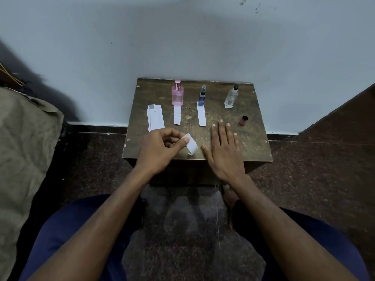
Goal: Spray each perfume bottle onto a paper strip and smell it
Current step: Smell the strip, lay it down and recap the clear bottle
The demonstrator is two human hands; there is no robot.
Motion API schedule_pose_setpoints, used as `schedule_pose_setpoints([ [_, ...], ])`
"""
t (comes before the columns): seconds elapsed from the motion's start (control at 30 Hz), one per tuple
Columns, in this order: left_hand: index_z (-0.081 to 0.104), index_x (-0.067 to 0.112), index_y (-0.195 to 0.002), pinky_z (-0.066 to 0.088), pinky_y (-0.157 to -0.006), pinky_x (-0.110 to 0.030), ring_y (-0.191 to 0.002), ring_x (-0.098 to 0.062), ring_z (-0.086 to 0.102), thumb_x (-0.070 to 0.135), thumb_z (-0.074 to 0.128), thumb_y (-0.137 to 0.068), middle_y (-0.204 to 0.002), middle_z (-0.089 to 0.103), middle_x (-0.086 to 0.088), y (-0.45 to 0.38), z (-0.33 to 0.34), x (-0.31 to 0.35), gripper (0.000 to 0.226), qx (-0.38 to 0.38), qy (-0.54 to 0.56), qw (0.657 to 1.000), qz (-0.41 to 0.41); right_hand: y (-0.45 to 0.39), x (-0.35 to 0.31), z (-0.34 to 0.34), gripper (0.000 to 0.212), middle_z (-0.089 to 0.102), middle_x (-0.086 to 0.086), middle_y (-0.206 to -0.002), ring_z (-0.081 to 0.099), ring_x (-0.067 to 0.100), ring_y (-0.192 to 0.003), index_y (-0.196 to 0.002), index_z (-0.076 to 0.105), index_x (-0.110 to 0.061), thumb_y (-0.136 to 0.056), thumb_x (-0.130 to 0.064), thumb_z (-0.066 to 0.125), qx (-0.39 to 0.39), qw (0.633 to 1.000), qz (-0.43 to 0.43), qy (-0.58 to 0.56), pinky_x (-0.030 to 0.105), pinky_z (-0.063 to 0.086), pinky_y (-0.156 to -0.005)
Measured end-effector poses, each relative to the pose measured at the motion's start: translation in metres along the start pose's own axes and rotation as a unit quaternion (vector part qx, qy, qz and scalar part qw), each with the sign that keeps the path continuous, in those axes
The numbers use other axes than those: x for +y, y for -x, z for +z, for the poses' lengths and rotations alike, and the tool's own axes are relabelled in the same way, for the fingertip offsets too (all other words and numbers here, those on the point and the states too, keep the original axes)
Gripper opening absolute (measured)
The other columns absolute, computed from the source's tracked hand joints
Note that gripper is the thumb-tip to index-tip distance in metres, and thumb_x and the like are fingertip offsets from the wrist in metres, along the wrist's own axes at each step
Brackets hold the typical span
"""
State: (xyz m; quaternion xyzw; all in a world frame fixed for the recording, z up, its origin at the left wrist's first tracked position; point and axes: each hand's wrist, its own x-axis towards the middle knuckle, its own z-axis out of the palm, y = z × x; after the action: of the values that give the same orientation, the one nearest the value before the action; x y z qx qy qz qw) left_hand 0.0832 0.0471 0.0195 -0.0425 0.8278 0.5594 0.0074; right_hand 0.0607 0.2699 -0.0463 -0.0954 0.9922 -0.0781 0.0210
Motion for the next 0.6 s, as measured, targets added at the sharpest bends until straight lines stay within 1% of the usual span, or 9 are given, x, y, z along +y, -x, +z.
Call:
schedule_pose_setpoints([
  [0.1,0.080,0.022,-0.094,0.045,-0.060,-0.014,-0.065,-0.001,0.060,0.021,0.079,-0.094,-0.073,0.073,0.010,0.002,0.000,0.019,0.002,-0.031,0.212,0.977,-0.012,-0.004,0.003,0.000,0.078,-0.007,0.013,-0.177,-0.007,0.033,-0.164,-0.169,0.005,-0.012,-0.109,-0.061,0.016,-0.005,1.000,-0.004,0.001,0.054,0.009,-0.131],
  [0.17,0.081,0.024,-0.087,0.037,-0.052,-0.015,-0.061,-0.002,0.052,0.027,0.077,-0.090,-0.071,0.065,0.009,0.003,-0.005,0.030,0.006,-0.059,0.382,0.922,-0.029,-0.006,0.003,0.000,0.078,-0.008,0.012,-0.177,-0.009,0.032,-0.164,-0.169,0.005,-0.012,-0.110,-0.062,0.016,-0.006,1.000,-0.004,-0.005,0.053,0.007,-0.131],
  [0.23,0.081,0.027,-0.084,0.037,-0.051,-0.017,-0.059,-0.002,0.053,0.028,0.078,-0.087,-0.071,0.066,0.009,0.003,-0.012,0.028,0.005,-0.067,0.414,0.907,-0.044,-0.006,0.000,0.003,0.079,-0.009,0.011,-0.177,-0.010,0.031,-0.164,-0.169,0.004,-0.013,-0.109,-0.062,0.016,-0.006,1.000,-0.010,0.002,0.052,0.006,-0.131],
  [0.27,0.080,0.028,-0.086,0.041,-0.052,-0.016,-0.059,-0.001,0.056,0.022,0.079,-0.089,-0.071,0.069,0.011,0.001,-0.014,0.023,0.007,-0.054,0.330,0.942,-0.034,-0.006,0.000,0.004,0.079,-0.010,0.011,-0.177,-0.011,0.031,-0.164,-0.169,0.003,-0.013,-0.110,-0.063,0.016,-0.007,1.000,-0.011,0.004,0.051,0.004,-0.131],
  [0.33,0.077,0.033,-0.088,0.049,-0.059,-0.019,-0.062,0.005,0.062,0.026,0.082,-0.092,-0.071,0.072,0.019,-0.003,-0.012,0.005,0.009,-0.030,-0.055,0.998,0.014,-0.007,0.002,0.004,0.079,-0.013,0.010,-0.177,-0.013,0.030,-0.163,-0.169,0.000,-0.014,-0.110,-0.064,0.017,-0.008,1.000,-0.009,0.006,0.050,0.002,-0.131],
  [0.4,0.076,0.034,-0.086,0.053,-0.063,-0.022,-0.064,0.007,0.064,0.044,0.082,-0.090,-0.068,0.070,0.020,-0.002,-0.006,-0.001,0.013,-0.031,-0.262,0.964,0.008,-0.006,0.005,0.004,0.079,-0.012,0.010,-0.177,-0.013,0.030,-0.163,-0.169,0.000,-0.014,-0.110,-0.064,0.017,-0.004,1.000,-0.005,0.006,0.050,0.002,-0.131],
  [0.47,0.078,0.027,-0.085,0.048,-0.059,-0.018,-0.060,0.002,0.062,0.036,0.082,-0.092,-0.066,0.070,0.013,0.001,-0.003,0.004,0.012,-0.089,-0.028,0.994,-0.053,-0.004,0.008,0.007,0.079,-0.012,0.010,-0.177,-0.012,0.031,-0.163,-0.169,0.000,-0.014,-0.109,-0.063,0.015,-0.006,1.000,-0.005,0.009,0.052,0.004,-0.132],
  [0.53,0.078,0.022,-0.079,0.035,-0.051,-0.014,-0.055,-0.001,0.051,0.028,0.081,-0.092,-0.064,0.063,0.011,0.008,-0.007,0.021,0.014,-0.190,0.329,0.920,-0.098,-0.004,0.008,0.008,0.080,-0.012,0.011,-0.177,-0.012,0.031,-0.163,-0.169,0.000,-0.013,-0.108,-0.063,0.015,-0.013,1.000,-0.009,0.013,0.054,0.007,-0.132],
  [0.6,0.078,0.023,-0.077,0.029,-0.050,-0.015,-0.054,-0.001,0.047,0.028,0.078,-0.092,-0.066,0.062,0.009,0.008,-0.010,0.031,0.016,-0.211,0.434,0.870,-0.099,-0.006,0.007,0.008,0.079,-0.011,0.010,-0.177,-0.012,0.031,-0.164,-0.169,0.002,-0.014,-0.110,-0.063,0.019,-0.008,1.000,-0.009,0.005,0.053,0.007,-0.132],
])
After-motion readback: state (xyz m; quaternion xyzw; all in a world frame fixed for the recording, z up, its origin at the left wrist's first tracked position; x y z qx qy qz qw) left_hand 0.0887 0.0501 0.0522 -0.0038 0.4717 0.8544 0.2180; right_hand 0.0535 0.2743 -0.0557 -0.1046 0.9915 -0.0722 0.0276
